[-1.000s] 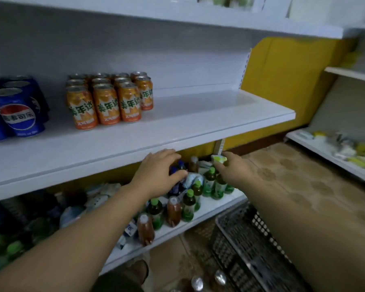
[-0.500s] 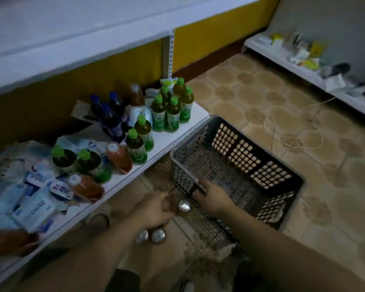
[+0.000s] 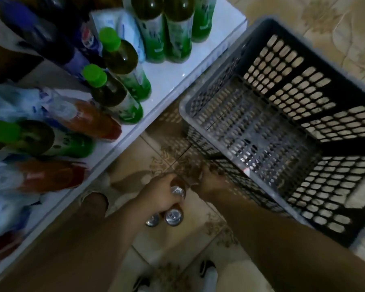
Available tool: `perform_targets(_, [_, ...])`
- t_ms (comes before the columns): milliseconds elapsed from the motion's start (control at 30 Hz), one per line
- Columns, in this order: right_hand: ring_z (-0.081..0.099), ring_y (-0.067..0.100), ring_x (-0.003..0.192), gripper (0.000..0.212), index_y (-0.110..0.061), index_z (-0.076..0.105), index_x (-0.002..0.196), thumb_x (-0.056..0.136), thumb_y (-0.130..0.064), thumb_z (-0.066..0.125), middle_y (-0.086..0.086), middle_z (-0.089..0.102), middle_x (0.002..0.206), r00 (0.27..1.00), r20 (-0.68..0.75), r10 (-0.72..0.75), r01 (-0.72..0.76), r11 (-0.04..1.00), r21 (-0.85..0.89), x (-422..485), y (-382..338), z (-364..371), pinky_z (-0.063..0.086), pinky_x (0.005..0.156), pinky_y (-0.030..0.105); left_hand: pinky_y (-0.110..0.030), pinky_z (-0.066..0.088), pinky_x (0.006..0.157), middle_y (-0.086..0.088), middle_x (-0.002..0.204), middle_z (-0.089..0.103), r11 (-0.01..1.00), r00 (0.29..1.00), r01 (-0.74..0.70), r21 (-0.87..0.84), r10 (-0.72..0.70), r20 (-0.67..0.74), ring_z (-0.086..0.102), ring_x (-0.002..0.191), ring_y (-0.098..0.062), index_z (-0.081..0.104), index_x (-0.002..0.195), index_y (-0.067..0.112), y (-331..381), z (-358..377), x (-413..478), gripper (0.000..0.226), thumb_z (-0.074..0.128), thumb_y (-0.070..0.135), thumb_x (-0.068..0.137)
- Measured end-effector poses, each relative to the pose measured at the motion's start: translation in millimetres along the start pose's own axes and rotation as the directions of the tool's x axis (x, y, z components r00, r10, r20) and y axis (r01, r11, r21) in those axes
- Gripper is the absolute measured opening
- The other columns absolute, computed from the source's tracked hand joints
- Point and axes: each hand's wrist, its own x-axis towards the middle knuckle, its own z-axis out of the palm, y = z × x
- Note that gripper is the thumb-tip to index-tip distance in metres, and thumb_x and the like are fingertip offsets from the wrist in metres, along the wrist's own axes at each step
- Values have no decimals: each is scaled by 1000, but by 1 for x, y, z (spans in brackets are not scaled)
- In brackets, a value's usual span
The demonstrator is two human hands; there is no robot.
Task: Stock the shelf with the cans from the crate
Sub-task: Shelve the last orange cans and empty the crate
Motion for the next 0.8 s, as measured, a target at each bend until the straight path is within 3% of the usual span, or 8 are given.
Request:
perform_targets(100, [34,35,137,64,-20,29,145,91,-34,60,14,35,149,999,-6,46,-46,990,-135,25,6,18,31,109,47,-27,35,106,-2,147,43,1000,999,-15,25,14,33,41,132,-20,37,145,21,-8,5,10,75,72,38,80])
perform_targets(233, [57,32,112,48,-20,42,130,87,-28,61,14,55,127,997,-48,-54,53,998,-15,26,15,21,47,89,36,-26,34,105,-2,147,42,996,997,-48,75,43,63,40,133,-20,37,145,19,-6,6,10,75,72,36,80])
perform_targets(333, [58,36,107,58,-18,39,133,85,-38,65,15,55,124,988,-119,-99,110,989,94,-6,13,7,45,80,35,-29,37,105,-2,145,45,996,997,-63,56,60,54,44,131,-20,39,143,20,5,2,1,75,73,35,78])
perform_targets(433, [57,29,112,74,-25,36,138,75,-39,72,7,55,128,971,-186,-152,197,945,259,-57,3,-17,48,86,34,-30,42,101,2,140,49,995,995,-94,-34,95,13,49,124,-17,39,142,25,26,-13,-19,76,74,31,75])
perform_targets(533, [55,16,117,87,-33,34,141,64,-45,71,-4,54,131,940,-270,-208,308,859,410,-108,-11,-46,49,95,38,-30,42,101,4,132,51,970,983,-182,-161,179,-29,51,121,-15,41,140,23,47,-34,-50,83,80,27,67])
perform_targets(600, [57,3,111,86,-37,37,139,60,-45,71,-14,56,121,910,-343,-231,388,766,513,-139,-24,-71,50,93,31,-35,45,102,9,127,55,928,969,-248,-279,237,-73,54,119,-11,44,137,29,60,-49,-76,87,82,29,59])
perform_targets(733, [58,-11,97,61,-39,48,118,63,-31,73,-22,59,104,788,-541,-294,601,559,572,-202,-59,-129,47,78,12,-43,47,101,8,128,60,793,923,-385,-471,326,-205,57,120,-10,45,132,43,87,-90,-139,85,81,24,57])
perform_targets(800, [60,-7,97,55,-37,51,111,60,-35,72,-20,62,102,711,-623,-327,698,439,566,-233,-79,-156,49,76,14,-33,48,100,10,130,58,750,897,-441,-494,355,-262,56,118,-4,42,132,43,105,-116,-175,85,85,23,60])
